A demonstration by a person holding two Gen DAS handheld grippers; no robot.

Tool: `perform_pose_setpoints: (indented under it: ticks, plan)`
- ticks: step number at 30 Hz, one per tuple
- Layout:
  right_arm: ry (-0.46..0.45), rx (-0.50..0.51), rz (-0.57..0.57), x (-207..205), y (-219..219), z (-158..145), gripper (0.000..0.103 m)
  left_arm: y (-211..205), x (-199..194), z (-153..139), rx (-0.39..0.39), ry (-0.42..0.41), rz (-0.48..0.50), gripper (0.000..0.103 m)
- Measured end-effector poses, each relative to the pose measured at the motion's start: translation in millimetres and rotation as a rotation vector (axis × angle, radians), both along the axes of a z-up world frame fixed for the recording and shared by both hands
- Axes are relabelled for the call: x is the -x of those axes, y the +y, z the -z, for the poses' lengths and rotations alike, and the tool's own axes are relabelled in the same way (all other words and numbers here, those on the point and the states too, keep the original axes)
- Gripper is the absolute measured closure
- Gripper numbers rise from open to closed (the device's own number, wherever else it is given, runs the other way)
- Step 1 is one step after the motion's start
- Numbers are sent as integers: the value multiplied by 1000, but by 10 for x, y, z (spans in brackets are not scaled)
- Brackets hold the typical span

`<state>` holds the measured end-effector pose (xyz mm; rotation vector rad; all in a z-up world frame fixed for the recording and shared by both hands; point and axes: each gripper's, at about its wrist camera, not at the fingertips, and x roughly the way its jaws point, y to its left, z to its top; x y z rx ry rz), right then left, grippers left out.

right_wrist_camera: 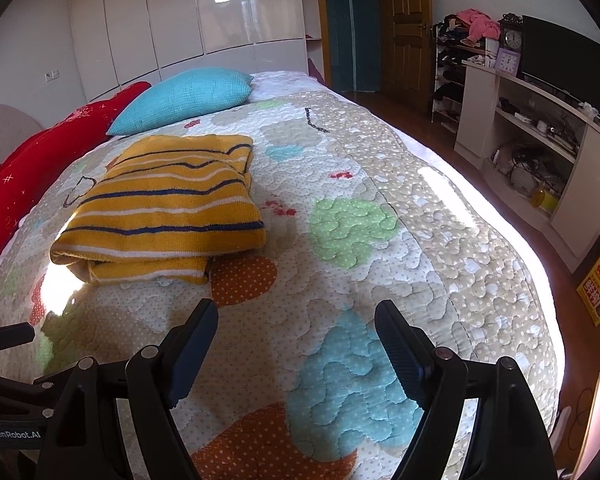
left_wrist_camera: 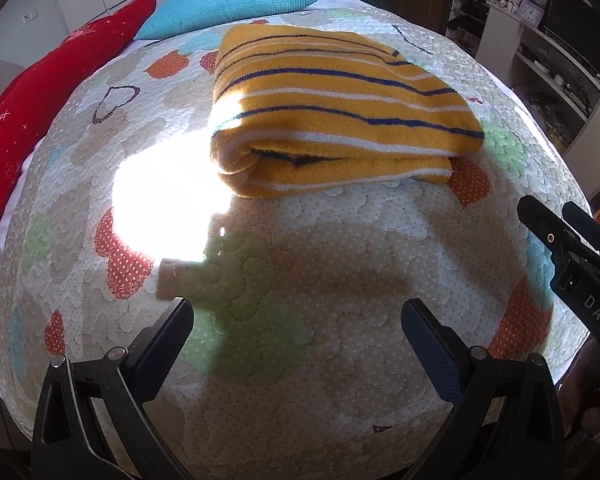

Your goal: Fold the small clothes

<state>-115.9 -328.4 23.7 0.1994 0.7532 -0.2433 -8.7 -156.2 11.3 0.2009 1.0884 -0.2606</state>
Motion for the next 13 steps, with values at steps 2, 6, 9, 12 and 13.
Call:
perform_pose_setpoints:
  ticks: [2,6,9,12,13]
  plan:
    - [0,-2,-11,-10,22,3,18,9,-15,5,3,-2,-3,0]
    - [1,-4,-31,-36,86,9,17,38,-55,18,24,-1,-3,0]
    - [4,-5,-37,-71,124,9,17,57,-100,58,33,8,-12,0]
    - [10,-10,-46,-120,143,12,17,105,-150,109,56,34,-23,0]
    - [13,-7,-48,-137,146,15,17,138,-173,118,65,40,-33,0]
